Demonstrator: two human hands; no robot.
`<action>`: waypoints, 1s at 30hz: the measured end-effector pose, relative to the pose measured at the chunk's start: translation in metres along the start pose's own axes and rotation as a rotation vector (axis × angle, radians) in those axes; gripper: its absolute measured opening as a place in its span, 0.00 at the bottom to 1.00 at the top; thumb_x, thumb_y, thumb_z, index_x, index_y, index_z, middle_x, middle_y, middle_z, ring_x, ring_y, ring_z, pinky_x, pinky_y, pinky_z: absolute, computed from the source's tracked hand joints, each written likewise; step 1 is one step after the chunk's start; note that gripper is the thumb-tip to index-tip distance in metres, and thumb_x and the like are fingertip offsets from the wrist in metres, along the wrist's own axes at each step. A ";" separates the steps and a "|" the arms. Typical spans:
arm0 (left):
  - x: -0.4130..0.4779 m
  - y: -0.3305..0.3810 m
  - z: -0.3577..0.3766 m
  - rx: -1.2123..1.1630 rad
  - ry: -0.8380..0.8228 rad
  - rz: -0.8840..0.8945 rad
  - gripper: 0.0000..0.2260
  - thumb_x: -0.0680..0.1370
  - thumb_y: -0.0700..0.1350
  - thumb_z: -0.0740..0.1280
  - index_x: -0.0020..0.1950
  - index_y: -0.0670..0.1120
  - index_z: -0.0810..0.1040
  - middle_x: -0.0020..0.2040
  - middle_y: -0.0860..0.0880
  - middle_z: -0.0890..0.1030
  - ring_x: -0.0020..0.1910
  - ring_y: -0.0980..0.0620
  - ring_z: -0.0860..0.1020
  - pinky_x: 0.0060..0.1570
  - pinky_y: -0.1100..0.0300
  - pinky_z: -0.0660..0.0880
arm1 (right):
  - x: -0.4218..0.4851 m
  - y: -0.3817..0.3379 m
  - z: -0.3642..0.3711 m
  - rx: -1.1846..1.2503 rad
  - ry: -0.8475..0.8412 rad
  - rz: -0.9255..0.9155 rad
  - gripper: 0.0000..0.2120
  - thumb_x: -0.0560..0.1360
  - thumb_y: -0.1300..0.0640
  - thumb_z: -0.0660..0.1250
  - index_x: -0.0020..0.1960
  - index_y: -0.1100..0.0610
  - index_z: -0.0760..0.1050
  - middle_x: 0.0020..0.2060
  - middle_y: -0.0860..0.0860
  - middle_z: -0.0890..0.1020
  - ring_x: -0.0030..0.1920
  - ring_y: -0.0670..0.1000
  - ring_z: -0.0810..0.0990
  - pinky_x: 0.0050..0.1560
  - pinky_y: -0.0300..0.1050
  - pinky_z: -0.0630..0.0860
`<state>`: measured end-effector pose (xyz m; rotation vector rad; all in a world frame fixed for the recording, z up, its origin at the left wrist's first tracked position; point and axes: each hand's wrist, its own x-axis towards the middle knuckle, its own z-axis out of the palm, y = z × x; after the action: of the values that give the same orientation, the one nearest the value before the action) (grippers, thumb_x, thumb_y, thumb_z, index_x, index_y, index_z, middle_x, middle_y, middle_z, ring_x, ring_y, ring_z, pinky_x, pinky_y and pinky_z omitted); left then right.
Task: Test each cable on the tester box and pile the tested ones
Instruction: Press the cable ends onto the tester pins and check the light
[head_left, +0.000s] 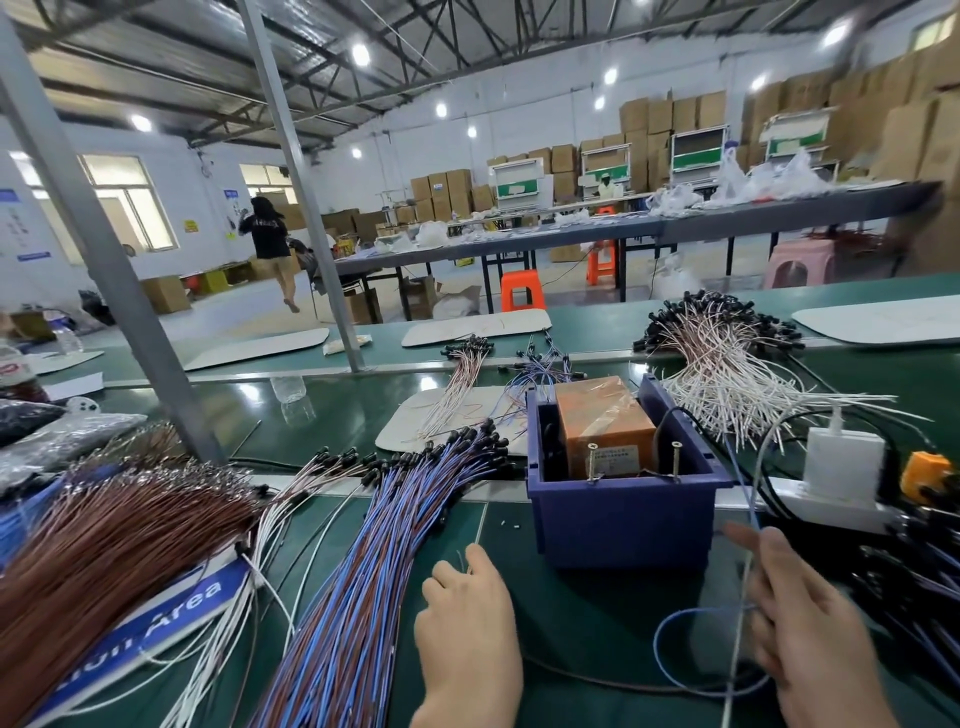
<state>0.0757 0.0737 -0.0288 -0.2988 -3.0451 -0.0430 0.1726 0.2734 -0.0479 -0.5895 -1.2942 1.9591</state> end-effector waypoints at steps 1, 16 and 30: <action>-0.001 0.000 0.000 0.008 0.000 0.009 0.25 0.78 0.36 0.64 0.72 0.46 0.60 0.63 0.43 0.71 0.61 0.47 0.74 0.51 0.58 0.74 | 0.000 -0.001 0.001 0.008 0.004 -0.007 0.15 0.72 0.39 0.64 0.49 0.44 0.86 0.22 0.44 0.61 0.18 0.41 0.55 0.22 0.29 0.54; 0.009 -0.013 0.013 -0.257 0.116 0.074 0.08 0.84 0.41 0.57 0.63 0.48 0.68 0.61 0.47 0.72 0.58 0.49 0.73 0.57 0.60 0.70 | -0.007 -0.001 0.000 -0.071 -0.060 -0.022 0.14 0.72 0.41 0.64 0.51 0.44 0.84 0.24 0.46 0.67 0.21 0.42 0.60 0.19 0.33 0.58; 0.007 0.018 0.025 -1.162 0.492 0.293 0.12 0.84 0.49 0.57 0.67 0.56 0.71 0.37 0.55 0.76 0.26 0.56 0.68 0.28 0.68 0.64 | -0.012 -0.007 0.004 -0.087 -0.111 -0.006 0.10 0.80 0.48 0.63 0.52 0.42 0.84 0.25 0.45 0.66 0.21 0.43 0.58 0.19 0.34 0.56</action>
<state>0.0707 0.0934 -0.0526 -0.6456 -2.1215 -1.5744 0.1797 0.2634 -0.0403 -0.5241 -1.4541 1.9621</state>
